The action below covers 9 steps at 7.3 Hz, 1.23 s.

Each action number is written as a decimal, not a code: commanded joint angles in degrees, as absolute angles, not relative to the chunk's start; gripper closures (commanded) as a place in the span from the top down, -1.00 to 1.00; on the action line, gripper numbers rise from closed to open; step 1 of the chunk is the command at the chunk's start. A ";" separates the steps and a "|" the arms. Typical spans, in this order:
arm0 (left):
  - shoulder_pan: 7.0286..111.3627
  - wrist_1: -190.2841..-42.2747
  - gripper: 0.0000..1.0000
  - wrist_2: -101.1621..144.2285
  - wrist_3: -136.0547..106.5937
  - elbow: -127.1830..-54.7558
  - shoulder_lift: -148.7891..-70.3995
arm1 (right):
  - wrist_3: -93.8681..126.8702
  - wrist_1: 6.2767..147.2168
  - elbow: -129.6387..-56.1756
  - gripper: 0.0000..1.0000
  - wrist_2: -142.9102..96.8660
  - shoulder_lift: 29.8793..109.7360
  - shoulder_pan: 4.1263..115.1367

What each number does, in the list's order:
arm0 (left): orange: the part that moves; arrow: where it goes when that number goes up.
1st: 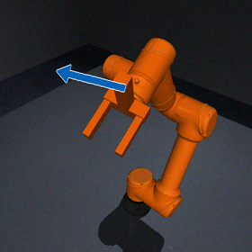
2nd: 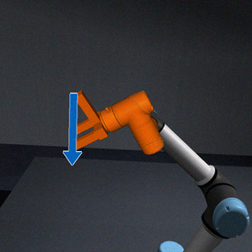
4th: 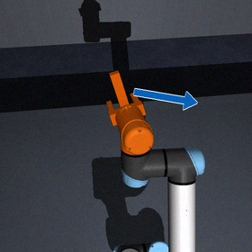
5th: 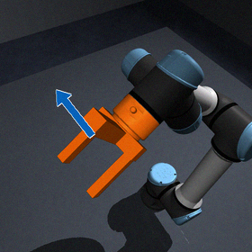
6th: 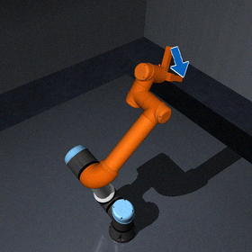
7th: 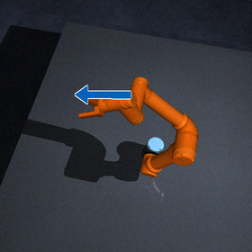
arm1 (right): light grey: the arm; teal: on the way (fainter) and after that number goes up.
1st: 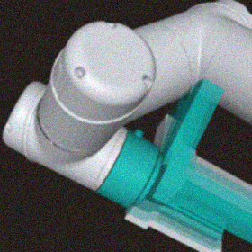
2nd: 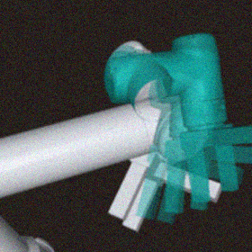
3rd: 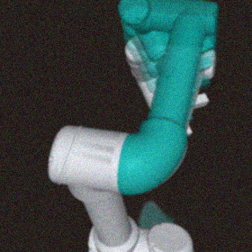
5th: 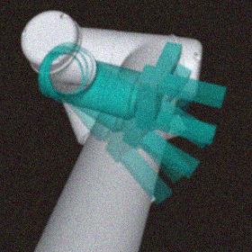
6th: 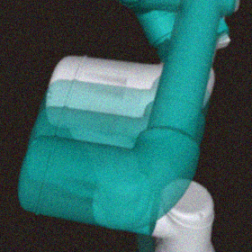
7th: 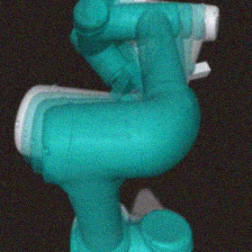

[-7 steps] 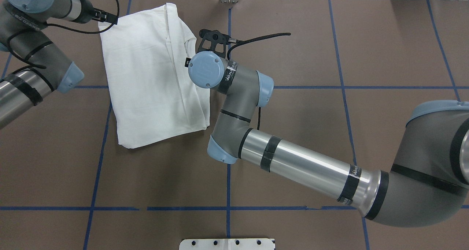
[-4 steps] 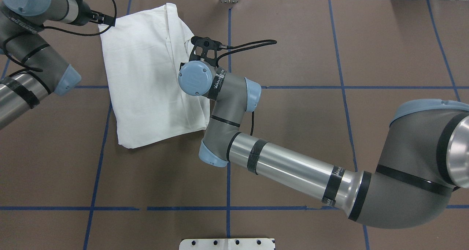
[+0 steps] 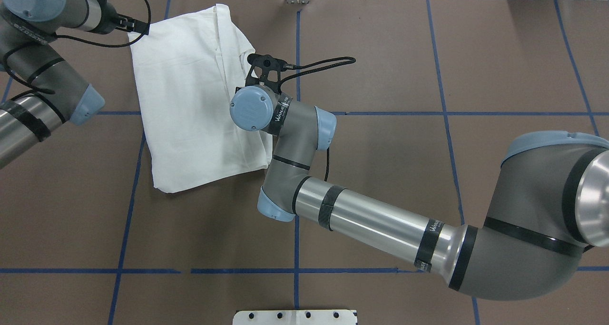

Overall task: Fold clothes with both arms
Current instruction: 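Move the right gripper over the shirt toward its collar end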

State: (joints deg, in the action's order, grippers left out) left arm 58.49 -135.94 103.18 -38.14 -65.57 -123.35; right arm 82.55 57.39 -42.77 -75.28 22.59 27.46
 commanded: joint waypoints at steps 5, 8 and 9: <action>58.54 -135.97 1.00 103.10 -38.14 -65.83 -123.13 | 82.27 58.26 -42.54 -1.00 -75.50 21.10 27.24; 58.18 -135.88 1.00 103.18 -38.23 -69.51 -120.33 | 82.53 76.05 -65.80 -1.00 -77.26 30.00 26.38; 58.10 -135.97 1.00 103.18 -38.23 -69.78 -120.24 | 82.53 77.33 -74.10 -1.00 -77.08 37.19 26.28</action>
